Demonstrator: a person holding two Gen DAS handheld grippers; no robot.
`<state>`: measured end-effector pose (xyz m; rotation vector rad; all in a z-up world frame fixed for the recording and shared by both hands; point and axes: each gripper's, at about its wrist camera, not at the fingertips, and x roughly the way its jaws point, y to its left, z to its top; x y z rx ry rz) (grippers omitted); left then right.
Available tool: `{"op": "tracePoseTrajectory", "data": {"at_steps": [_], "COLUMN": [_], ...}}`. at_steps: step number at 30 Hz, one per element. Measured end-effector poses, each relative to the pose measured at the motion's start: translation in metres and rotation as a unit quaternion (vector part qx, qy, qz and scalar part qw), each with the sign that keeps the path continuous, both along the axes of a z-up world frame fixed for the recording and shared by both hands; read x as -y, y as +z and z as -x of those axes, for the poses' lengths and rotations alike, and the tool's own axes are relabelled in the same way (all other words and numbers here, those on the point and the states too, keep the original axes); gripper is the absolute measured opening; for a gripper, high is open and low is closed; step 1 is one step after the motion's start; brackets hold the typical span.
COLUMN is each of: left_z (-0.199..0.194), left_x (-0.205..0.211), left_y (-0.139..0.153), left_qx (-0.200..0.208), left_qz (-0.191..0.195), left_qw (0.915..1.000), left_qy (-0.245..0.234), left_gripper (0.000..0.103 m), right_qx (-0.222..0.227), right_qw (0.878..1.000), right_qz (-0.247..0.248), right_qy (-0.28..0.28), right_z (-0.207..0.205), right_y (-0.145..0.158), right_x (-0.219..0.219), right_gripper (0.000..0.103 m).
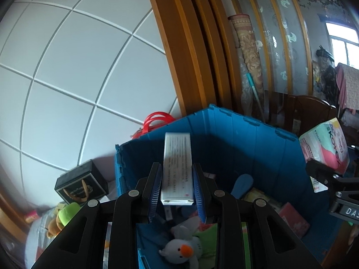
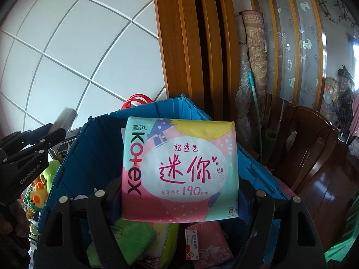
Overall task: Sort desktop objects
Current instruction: 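Carry the Kotex pack and white leaflet over the blue crate, then open both tools to drop the pack and leaflet into the crate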
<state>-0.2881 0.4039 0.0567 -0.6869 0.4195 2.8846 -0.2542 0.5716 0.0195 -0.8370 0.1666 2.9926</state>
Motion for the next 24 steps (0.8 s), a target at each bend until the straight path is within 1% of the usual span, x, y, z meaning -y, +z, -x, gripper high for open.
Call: {"op": "tracePoseTrajectory", "data": {"at_steps": [1, 2, 3, 5, 8, 11, 12, 14, 15, 19, 24], "left_z": [0.001, 0.002, 0.002, 0.001, 0.001, 0.000, -0.001, -0.002, -0.003, -0.007, -0.012], "left_x": [-0.001, -0.001, -0.001, -0.003, -0.005, -0.006, -0.007, -0.007, -0.008, -0.007, -0.002], "left_y": [0.000, 0.000, 0.000, 0.000, 0.000, -0.002, -0.002, -0.002, -0.001, -0.001, 0.001], "left_qx": [0.003, 0.006, 0.003, -0.003, 0.001, 0.004, 0.004, 0.005, 0.004, 0.003, -0.001], "left_qz": [-0.001, -0.002, -0.002, 0.001, 0.004, 0.006, 0.007, 0.006, 0.005, 0.006, 0.003], "left_qw": [1.0000, 1.0000, 1.0000, 1.0000, 1.0000, 1.0000, 0.9999, 1.0000, 1.0000, 1.0000, 1.0000], "left_qy": [0.001, 0.002, 0.006, 0.007, 0.007, 0.007, 0.007, 0.005, 0.004, 0.000, 0.004], "left_gripper": [0.053, 0.065, 0.079, 0.080, 0.080, 0.080, 0.080, 0.080, 0.080, 0.080, 0.080], "right_qx": [0.004, 0.009, 0.013, 0.008, 0.000, -0.008, -0.006, 0.013, 0.023, 0.021, 0.011], "right_qw": [1.000, 1.000, 1.000, 1.000, 1.000, 1.000, 0.999, 0.999, 0.999, 0.997, 0.997], "right_qz": [0.001, 0.001, 0.002, 0.008, 0.015, 0.027, 0.033, 0.035, 0.037, 0.074, 0.073], "right_qy": [-0.002, -0.003, -0.005, -0.010, -0.015, -0.007, -0.005, 0.001, 0.005, 0.006, 0.013], "right_z": [0.003, 0.007, 0.010, 0.011, 0.008, 0.005, 0.008, 0.014, 0.017, 0.017, 0.012], "right_y": [-0.001, -0.002, -0.003, -0.002, 0.000, 0.004, 0.005, 0.004, 0.004, 0.007, 0.011], "right_x": [0.000, -0.001, -0.001, -0.004, -0.006, -0.006, -0.008, -0.009, -0.009, -0.017, -0.008], "right_gripper": [0.078, 0.080, 0.080, 0.080, 0.083, 0.084, 0.086, 0.092, 0.092, 0.092, 0.092]}}
